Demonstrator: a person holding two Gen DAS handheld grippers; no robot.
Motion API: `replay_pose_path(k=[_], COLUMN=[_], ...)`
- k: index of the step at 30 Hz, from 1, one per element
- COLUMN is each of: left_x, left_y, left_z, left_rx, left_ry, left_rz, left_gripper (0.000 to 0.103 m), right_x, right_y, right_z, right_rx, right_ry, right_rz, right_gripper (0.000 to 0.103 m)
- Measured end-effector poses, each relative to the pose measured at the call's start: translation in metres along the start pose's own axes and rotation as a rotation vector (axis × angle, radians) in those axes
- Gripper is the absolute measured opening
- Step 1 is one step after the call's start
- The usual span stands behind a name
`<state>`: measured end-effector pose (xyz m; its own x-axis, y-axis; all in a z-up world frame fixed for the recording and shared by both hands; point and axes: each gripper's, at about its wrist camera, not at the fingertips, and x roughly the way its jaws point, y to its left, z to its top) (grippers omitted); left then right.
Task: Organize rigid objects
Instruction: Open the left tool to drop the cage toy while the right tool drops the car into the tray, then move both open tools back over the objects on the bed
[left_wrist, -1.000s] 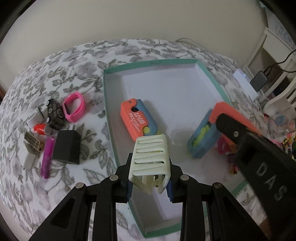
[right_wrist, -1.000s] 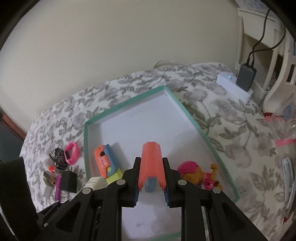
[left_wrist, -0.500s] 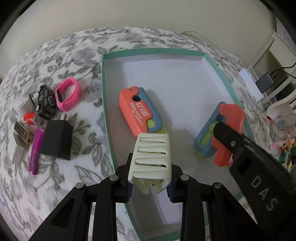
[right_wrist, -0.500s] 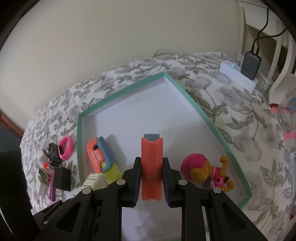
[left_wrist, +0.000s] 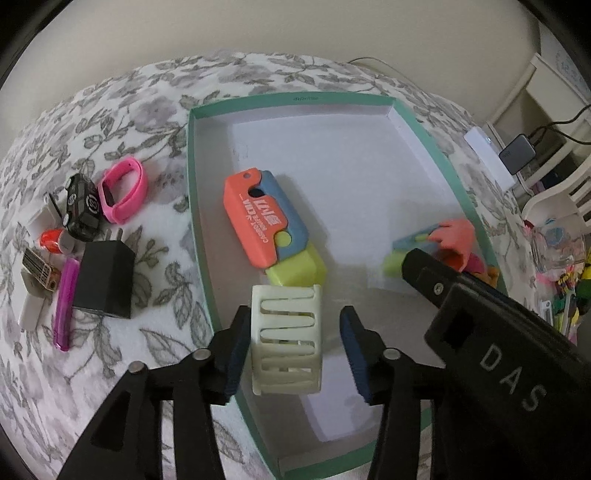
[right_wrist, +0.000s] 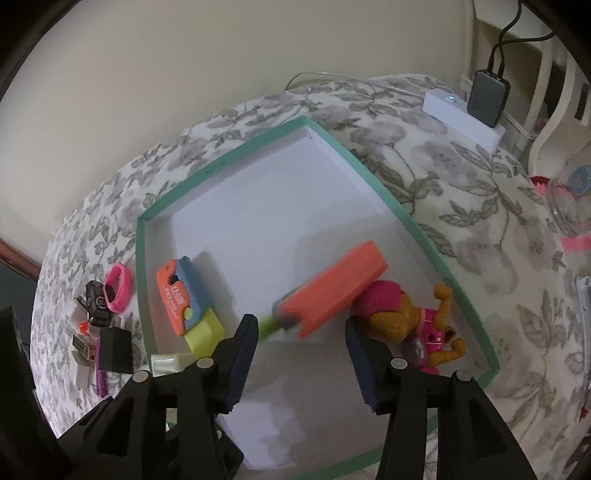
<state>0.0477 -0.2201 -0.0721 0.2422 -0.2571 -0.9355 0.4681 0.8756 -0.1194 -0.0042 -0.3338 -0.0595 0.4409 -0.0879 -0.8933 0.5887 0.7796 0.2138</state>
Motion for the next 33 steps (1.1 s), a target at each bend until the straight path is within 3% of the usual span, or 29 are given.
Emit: replay_pose_path(k=[8,19,22,24,29,33], left_x=[-0.012,-0.05,-0.057,-0.061,-0.067,-0.066], left_y=[0.01,0.033,0.044,0.052,0.073,0.083], left_z=[0.005,0.018,0.022,0.024,0.025,0.025], left_rx=[-0.036,-0.101,-0.134,-0.158,-0.223,-0.253], left_ry=[-0.012,-0.098,-0.12,-0.13,-0.134,-0.124], left_rz=[-0.026,-0.018,0.011,0.026,0.056,0.085], left_gripper=[0.062,0.073,0.078,0.084,0.085,0.092], right_x=[-0.014,-0.059,-0.068,-0.072,-0.069,-0.06], right_y=[-0.002,0.005,0.008,0.011,0.015,0.02], right_z=[0.006,0.02,0.023,0.023,0.021,0.017], right_rx=[0.018,-0.004,-0.017,-0.023,-0.039,-0.063], right_ry=[-0.014,-0.121,-0.146,-0.159,-0.151,-0.128], right_rz=[-0.011,-0.027,-0.041,-0.046,-0.059,-0.076], right_gripper=[0.054,0.054,0.064,0.064,0.066,0.072])
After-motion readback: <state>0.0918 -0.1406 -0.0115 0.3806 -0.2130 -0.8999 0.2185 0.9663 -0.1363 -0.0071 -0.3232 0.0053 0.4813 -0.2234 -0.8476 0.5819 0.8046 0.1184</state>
